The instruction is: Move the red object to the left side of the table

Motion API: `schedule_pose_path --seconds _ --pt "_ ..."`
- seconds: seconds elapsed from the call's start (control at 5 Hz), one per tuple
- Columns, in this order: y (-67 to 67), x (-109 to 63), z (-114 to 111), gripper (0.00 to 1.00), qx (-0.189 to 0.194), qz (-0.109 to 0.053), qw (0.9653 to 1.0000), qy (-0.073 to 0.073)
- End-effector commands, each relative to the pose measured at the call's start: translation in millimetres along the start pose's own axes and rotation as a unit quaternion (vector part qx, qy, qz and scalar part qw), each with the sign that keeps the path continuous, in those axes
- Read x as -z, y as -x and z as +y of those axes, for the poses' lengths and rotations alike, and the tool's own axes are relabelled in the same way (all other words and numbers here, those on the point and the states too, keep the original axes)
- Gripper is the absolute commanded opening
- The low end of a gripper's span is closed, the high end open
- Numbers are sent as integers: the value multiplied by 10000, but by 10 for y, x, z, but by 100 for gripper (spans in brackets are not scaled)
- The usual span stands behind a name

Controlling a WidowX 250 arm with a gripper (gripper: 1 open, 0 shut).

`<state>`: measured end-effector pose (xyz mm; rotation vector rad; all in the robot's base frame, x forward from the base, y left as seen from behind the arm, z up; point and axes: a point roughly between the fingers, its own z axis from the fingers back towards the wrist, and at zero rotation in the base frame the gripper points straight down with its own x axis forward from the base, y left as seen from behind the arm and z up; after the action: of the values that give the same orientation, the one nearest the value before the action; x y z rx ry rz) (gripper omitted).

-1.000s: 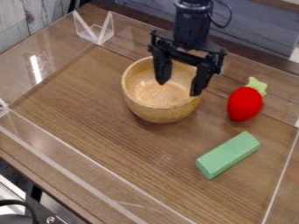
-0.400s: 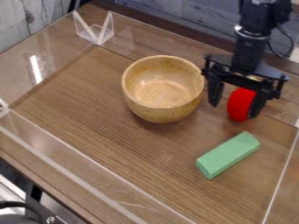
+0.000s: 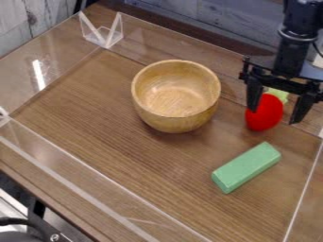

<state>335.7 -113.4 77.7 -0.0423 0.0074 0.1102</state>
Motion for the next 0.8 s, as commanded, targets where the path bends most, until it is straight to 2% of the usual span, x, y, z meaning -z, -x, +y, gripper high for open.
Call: schedule_pose_path --seconds 0.0,0.2,0.6 --pt "-115 -121 -65 100 -16 -328 9994 67" --pt "-152 -66 -62 100 -77 -367 9993 17" --pt "-139 -124 -144 100 -240 -489 9985 -51"
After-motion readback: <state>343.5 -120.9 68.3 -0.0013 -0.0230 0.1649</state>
